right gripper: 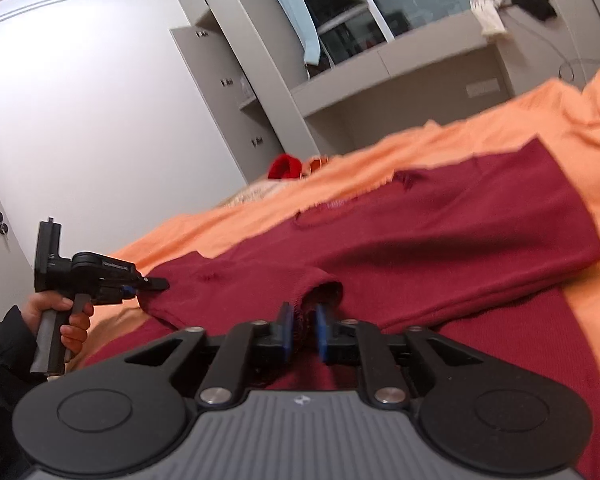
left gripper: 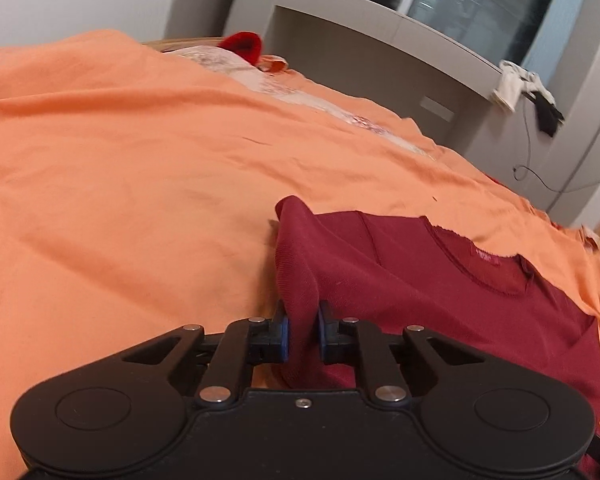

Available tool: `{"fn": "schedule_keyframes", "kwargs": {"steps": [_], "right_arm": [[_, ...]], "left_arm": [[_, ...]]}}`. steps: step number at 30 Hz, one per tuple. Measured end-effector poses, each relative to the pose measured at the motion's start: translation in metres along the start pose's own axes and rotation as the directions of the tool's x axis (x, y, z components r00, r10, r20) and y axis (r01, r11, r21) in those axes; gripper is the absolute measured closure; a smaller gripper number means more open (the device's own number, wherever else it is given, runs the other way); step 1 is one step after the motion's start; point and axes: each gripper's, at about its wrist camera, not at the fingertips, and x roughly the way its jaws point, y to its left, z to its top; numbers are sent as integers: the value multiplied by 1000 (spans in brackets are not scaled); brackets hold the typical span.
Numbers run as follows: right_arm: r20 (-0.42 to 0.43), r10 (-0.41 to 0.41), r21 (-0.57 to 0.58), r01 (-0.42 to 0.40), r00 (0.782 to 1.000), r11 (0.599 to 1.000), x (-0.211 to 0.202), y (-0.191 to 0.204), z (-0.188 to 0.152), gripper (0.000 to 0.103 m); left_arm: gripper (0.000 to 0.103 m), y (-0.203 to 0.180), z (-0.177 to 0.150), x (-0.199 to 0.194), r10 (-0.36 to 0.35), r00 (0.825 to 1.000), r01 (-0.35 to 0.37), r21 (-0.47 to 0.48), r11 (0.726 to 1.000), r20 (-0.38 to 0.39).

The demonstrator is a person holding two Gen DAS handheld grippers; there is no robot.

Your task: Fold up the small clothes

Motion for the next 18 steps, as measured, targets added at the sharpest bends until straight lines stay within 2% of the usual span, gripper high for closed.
{"fn": "schedule_keyframes", "kwargs": {"steps": [2,4,6,9,11,14,18], "right_arm": [[-2,-12,-15,12,1000,1000,-6,4,-2,96],[-27,-30,-23,29,999,999,-6,6,-5,96],[-57,-60,-36,58,997,998,-4,8,-8,95],[-44,-80,-80,76,996,994,-9,17,-11,93],[-39,-89,-112,84,995,990,-15,22,-14,76],[-35,-102,-140,96,994,985,-24,27,-23,65],[-21,-143,-193,136,990,972,-45,35,-38,48]], "left_arm": [[86,-3,-1,1,34,999,-34,10,999,-7],[79,-5,-6,6,71,997,-71,17,997,-28],[78,-4,-10,5,77,997,-76,14,997,-31],[77,-4,-15,-6,71,997,-70,8,997,-16],[72,-4,-20,-15,70,998,-70,3,998,-3],[69,-6,-33,-31,72,997,-72,9,997,24],[43,-12,-55,-60,71,993,-76,43,996,96]]}}
